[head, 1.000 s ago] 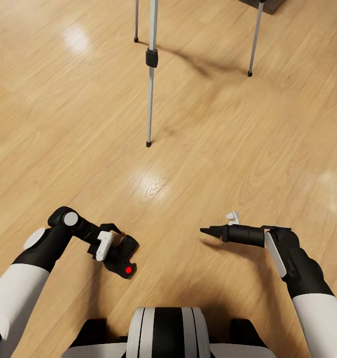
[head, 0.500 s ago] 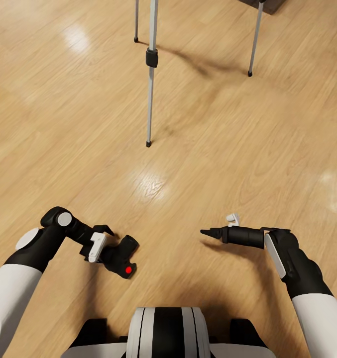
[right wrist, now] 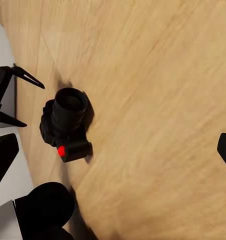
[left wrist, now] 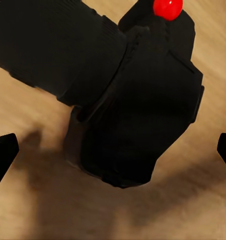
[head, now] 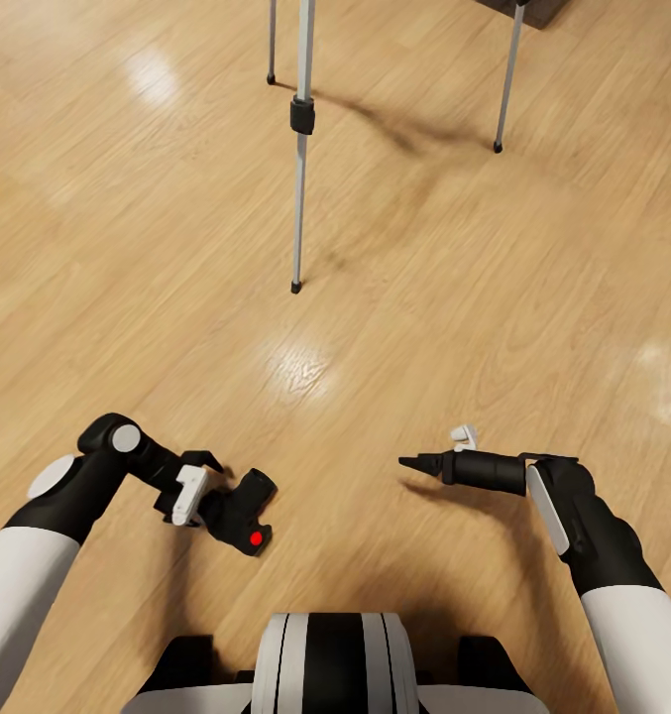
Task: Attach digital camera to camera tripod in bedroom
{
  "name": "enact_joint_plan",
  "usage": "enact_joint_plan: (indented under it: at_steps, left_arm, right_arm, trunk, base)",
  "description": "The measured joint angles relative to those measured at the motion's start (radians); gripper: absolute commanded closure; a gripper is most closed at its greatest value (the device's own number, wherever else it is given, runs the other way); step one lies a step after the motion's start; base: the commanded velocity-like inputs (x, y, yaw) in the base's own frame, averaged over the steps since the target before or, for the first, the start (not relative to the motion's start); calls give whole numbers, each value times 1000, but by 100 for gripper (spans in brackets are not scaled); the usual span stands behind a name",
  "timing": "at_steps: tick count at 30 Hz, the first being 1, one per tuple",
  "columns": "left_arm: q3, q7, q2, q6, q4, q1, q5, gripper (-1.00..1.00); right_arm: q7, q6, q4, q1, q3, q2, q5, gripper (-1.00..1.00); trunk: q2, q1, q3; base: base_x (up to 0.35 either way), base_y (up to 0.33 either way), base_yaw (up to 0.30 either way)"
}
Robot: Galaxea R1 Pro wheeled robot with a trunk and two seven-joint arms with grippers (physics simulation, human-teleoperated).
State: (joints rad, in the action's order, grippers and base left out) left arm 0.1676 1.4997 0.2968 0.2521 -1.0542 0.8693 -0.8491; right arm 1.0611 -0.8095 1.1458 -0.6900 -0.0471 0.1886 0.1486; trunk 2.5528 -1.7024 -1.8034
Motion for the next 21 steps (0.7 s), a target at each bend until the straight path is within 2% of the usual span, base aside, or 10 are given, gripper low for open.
enact_joint_plan:
  at_steps: [4, 9, 11, 21]
  left_arm:
    - [7, -1, -2, 0, 16, 0, -17, -100]
    - [11, -2, -7, 0, 49, 0, -76, -100]
    - [11, -3, -8, 0, 54, 0, -89, -100]
    - [10, -5, -9, 0, 61, 0, -108, -100]
  right_arm:
    - [0, 0, 0, 0, 0, 0, 1, -100]
    - [2, 0, -1, 0, -1, 0, 3, -100]
    - [3, 0, -1, 0, -1, 0, 3, -100]
    - [-1, 0, -2, 0, -1, 0, 4, -100]
  trunk:
    - [0, 0, 0]
    - [0, 0, 0]
    - [0, 0, 0]
    - [0, 0, 0]
  base:
    - [0, 0, 0]
    - [0, 0, 0]
    - [0, 0, 0]
    - [0, 0, 0]
